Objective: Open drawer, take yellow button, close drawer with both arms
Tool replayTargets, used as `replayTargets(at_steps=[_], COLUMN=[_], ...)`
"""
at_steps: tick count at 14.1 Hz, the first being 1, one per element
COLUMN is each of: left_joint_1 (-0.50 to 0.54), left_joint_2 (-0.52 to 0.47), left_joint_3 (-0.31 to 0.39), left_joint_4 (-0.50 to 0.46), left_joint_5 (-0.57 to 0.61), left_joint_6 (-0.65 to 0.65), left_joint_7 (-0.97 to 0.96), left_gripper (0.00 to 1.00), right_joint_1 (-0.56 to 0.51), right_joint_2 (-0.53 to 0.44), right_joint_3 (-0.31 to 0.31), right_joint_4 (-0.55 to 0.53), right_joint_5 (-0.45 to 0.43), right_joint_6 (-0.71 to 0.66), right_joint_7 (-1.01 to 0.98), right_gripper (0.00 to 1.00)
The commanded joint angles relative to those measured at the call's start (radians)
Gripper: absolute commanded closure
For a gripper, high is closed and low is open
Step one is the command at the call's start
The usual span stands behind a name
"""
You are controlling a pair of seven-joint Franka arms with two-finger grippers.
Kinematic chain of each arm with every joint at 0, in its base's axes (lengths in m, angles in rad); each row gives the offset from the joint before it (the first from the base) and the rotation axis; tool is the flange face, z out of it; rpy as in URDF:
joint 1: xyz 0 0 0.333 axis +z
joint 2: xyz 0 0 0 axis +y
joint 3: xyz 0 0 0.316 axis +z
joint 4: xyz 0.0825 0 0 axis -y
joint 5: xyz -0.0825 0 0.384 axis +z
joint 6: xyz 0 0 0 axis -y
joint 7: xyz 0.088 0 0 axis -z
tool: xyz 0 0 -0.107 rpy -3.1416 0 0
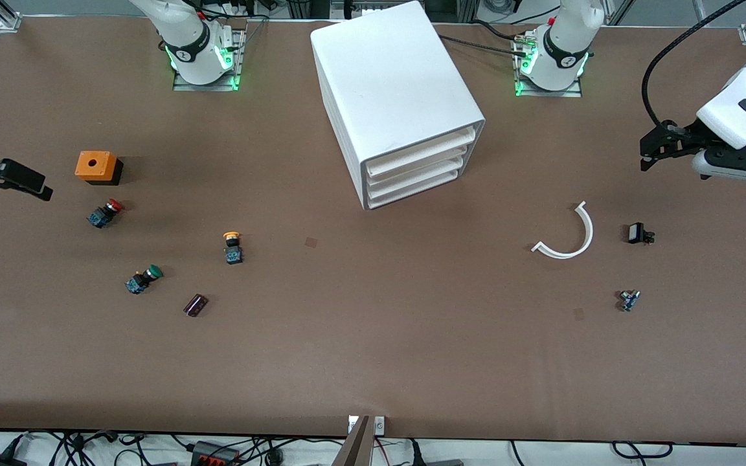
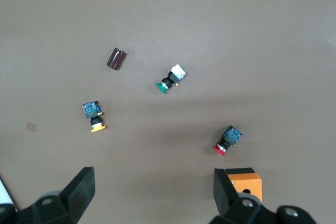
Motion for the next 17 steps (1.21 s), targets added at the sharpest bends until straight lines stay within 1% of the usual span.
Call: replayTargets(at_steps=[1, 3, 14, 17], left_joint_1=[-0.001, -0.001, -0.003, -0.001], left_joint_2=[-0.005, -0.005, -0.005, -0.005], left_joint_3=[0.010, 0.010, 0.007, 0.005], left_joint_4=[0.006, 0.006, 0.006, 0.006], left_joint_5=[-0.009, -0.009, -0.009, -0.009], left_joint_6=[-0.014, -0.014, -0.014, -0.016], left_joint_7=[0.021, 0.021, 0.021, 0.021], left_gripper=[0.00, 0.00, 0.00, 0.00], right_joint_1=[0.001, 0.001, 0.001, 0.014], right_joint_2=[-0.050, -0.049, -0.055, -0.055], right_joint_3=[0.007, 0.007, 0.007, 0.008], right_joint_4=[-0.064, -0.060, -0.063, -0.063], right_joint_5=[-0.018, -0.037, -0.042, -0.044], right_joint_6=[0.025, 0.020, 0.000, 0.000], right_joint_7=[-0.014, -0.032, -0.037, -0.037], right_gripper=[0.00, 0.00, 0.00, 0.00])
